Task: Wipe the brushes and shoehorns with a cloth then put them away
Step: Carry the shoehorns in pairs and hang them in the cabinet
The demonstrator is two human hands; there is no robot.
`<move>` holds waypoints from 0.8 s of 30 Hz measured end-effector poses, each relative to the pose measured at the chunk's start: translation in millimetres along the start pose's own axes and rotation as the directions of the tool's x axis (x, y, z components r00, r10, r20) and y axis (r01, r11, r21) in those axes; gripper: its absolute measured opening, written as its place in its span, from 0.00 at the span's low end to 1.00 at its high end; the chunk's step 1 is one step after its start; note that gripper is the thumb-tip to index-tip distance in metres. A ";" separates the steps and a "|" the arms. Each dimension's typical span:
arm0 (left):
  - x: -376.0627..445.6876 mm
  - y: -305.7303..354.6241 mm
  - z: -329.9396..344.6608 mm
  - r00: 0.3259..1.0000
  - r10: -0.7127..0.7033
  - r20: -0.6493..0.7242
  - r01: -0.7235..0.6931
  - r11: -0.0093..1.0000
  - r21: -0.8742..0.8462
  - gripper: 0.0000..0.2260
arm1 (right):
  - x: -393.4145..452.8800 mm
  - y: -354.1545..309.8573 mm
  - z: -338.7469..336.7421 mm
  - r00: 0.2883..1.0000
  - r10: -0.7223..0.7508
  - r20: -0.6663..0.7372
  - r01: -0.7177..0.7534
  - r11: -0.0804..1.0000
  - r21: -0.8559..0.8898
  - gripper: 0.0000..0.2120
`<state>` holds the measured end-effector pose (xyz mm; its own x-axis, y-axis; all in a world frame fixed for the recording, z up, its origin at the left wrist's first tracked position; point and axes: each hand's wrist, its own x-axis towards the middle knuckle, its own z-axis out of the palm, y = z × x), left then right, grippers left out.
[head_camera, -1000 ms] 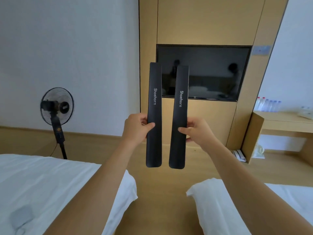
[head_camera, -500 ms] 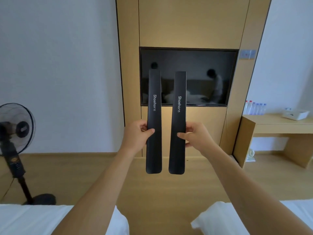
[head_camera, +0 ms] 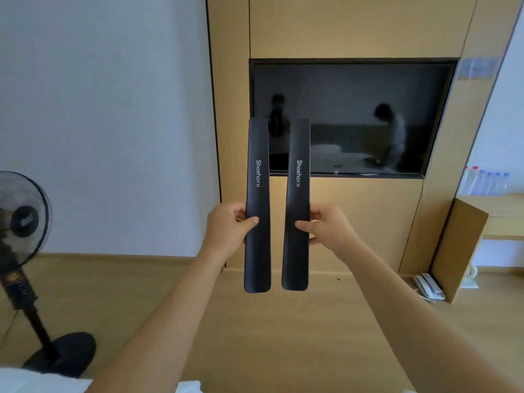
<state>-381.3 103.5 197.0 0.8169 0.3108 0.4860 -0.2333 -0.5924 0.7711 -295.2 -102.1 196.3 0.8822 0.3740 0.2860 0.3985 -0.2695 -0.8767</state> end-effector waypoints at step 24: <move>340.8 -197.9 40.5 0.965 -0.101 -0.243 0.124 0.989 0.082 0.01 | 437.2 107.0 101.8 0.959 -0.116 0.258 0.107 0.993 0.048 0.12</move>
<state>-35.4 296.6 193.3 0.6837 0.5398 0.4910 -0.0863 -0.6084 0.7890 107.6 122.9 188.2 0.7356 0.6186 0.2762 0.4783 -0.1854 -0.8584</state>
